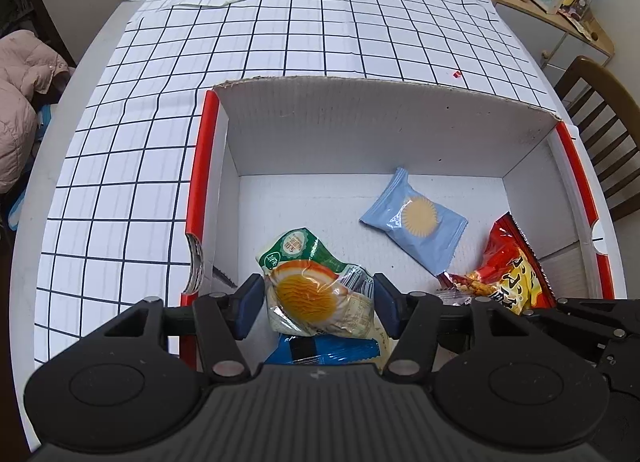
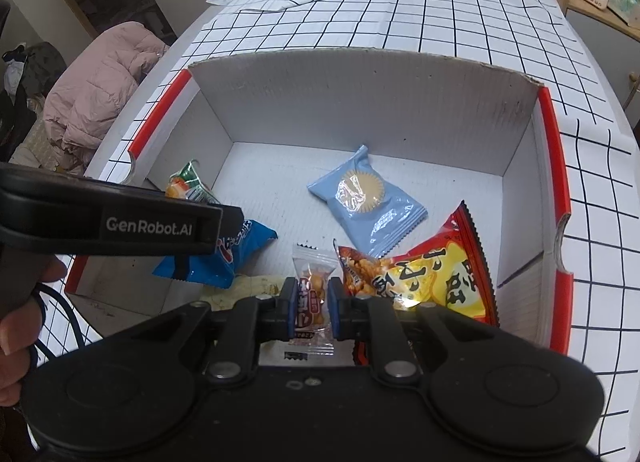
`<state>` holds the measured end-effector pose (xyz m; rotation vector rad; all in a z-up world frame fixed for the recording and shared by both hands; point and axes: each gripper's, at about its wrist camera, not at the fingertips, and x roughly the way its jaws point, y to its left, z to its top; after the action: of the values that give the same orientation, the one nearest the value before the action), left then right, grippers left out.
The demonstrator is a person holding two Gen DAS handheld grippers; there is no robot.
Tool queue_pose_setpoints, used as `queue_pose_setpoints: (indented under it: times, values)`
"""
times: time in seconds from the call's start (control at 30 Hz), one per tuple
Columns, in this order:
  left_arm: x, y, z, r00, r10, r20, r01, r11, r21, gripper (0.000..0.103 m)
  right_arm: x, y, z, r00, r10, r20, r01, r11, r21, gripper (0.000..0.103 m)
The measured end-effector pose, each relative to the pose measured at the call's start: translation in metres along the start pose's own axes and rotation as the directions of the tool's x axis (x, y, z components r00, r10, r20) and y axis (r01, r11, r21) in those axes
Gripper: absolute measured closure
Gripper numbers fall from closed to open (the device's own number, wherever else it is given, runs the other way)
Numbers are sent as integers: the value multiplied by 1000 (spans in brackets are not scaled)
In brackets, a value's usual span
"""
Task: Organize snacks
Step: 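Open both tools to drop the cake packet and candy into the box, then withdraw both tools from the box back toward the snacks on the table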
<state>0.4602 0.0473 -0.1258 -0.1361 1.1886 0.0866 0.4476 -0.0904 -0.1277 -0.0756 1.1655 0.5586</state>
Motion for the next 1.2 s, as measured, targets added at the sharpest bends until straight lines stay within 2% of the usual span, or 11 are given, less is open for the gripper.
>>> queue_pose_setpoints:
  times: [0.2,0.6,1.03,1.2]
  values:
    - [-8,0,1,1000,-15,15,15,1000,-26,41,-2,1,1,1000,-14,-15,14,1000,17,87]
    - [-53,6,-13,992,-64,111,67,997,-29,40,-46,9,-3,998,-12,65,9,999,42,80]
    - [-130,12,-60,962,-141,235,144,990,4,40,-113,35,-37,983,4,185,-13,999,46,77]
    - [-159,16,-86,947,-152,284,150,988,30,35,-138,49,-57,972,13,233,-24,999,42,76]
